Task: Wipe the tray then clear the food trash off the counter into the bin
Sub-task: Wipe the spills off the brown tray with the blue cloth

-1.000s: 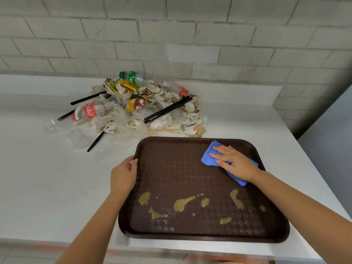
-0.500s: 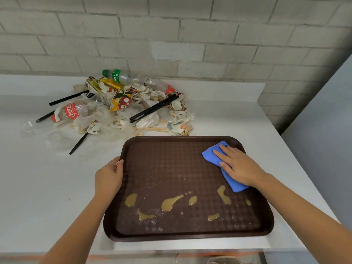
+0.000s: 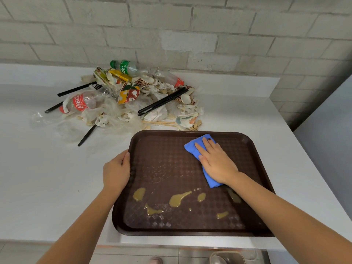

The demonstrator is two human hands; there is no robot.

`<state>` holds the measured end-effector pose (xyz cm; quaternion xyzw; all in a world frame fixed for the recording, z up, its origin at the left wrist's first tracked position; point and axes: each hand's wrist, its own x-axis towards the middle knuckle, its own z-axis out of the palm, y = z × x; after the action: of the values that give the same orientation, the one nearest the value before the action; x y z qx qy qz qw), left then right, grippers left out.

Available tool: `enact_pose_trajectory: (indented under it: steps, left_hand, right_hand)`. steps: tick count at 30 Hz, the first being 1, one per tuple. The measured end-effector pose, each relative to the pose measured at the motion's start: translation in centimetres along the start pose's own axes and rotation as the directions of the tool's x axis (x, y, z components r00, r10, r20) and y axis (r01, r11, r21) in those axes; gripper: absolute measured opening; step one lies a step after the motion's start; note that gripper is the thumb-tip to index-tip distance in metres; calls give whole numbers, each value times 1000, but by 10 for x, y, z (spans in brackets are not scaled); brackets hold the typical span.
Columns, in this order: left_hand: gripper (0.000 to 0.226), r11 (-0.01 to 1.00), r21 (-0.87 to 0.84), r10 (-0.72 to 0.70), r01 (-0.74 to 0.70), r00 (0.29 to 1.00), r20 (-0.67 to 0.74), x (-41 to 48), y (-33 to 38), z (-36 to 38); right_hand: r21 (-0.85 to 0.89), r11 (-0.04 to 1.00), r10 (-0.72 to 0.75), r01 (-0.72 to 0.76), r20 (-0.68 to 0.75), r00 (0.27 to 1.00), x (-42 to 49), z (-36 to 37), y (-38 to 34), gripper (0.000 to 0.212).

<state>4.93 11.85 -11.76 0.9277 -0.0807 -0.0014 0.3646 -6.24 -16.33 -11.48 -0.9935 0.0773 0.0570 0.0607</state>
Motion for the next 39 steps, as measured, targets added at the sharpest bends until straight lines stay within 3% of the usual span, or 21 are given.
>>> enact_pose_trajectory:
  steps: [11,15,19,24,27,32,39]
  left_hand:
    - [35,1000,-14,27,-27,999,-21,1,-4,-1]
    - [33,997,-12,81,-81,996,-44,1,-6,-1]
    - [32,990,12,142,-142,988,-55,3,-10,-1]
    - [49,986,-24,165,-167,984,-74,4,-12,-3]
    - [50,988,-45,143,-146,987,-71,5,-12,-1]
    - [33,993,-97,56,-59,998,-40,7,-16,3]
    - [38,985,-174,-7,-6,997,-72,7,-13,3]
  right_hand:
    - [66,993,-104,102,19,994,43,10,-98,54]
    - [71,995,-73,71,29,997,61,11,-124,55]
    - [94,985,-144,142,21,989,79,7,-145,59]
    - [229,951,-217,209,8,976,90,2,-156,69]
    - [260,936,-254,237,35,967,89,-2,-154,69]
    - [234,900,-389,367,51,920,73,-2,-152,63]
    - [148,849,-521,508,66,851,47,8,-144,54]
